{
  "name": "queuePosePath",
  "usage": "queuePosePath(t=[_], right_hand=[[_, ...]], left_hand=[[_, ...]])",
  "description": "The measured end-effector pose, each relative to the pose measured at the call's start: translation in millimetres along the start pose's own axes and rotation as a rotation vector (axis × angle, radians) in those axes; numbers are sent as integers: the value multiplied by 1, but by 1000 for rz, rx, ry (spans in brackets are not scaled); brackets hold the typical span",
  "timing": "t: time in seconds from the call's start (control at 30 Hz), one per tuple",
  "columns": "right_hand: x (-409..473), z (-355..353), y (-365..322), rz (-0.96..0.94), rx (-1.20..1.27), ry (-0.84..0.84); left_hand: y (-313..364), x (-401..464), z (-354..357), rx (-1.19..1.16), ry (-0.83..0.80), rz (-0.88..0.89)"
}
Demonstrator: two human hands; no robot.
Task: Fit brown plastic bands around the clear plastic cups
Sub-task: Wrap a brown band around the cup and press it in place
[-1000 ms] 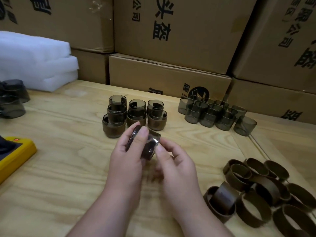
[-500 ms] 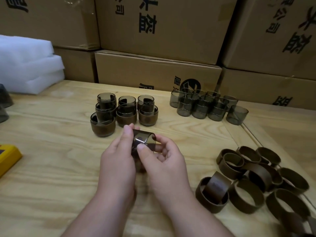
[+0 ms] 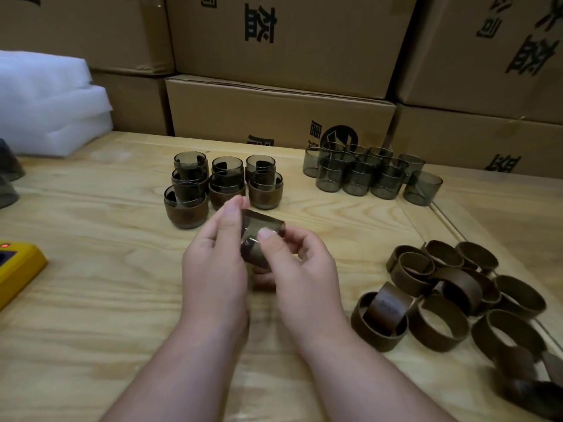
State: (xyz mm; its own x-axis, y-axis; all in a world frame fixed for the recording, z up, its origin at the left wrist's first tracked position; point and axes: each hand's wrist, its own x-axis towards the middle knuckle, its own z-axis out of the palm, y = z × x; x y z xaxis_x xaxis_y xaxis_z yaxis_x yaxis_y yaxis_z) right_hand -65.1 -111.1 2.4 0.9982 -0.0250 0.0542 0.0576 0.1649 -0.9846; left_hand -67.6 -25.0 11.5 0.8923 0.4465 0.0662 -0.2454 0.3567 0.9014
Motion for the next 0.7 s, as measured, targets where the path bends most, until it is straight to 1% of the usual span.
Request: queuePosePath(t=[0.07,0.17,0.23,0.37,0.5,0.6,0.7], right_hand=[[-1,-1,-2,15,72,-25],[-2,-1,-2,4,23,-57],[-1,0,0,-9,4,-58],[2,1,4,-40,-51,13],[5,1,7,-49,-68,55],[5,1,7,-57,-60,67],[3,0,8,-88,-60,101]], left_hand=[[0,-1,0,-29,-62,-55],[-1,-2,-1,-30,-89,-56],[0,-5,1,-21,-70,-35],[-2,-5,3,80,-14,-15],[-7,-1,2,157,5,23],[-7,0,3,130,0,10],[-8,2,1,126,30,60]])
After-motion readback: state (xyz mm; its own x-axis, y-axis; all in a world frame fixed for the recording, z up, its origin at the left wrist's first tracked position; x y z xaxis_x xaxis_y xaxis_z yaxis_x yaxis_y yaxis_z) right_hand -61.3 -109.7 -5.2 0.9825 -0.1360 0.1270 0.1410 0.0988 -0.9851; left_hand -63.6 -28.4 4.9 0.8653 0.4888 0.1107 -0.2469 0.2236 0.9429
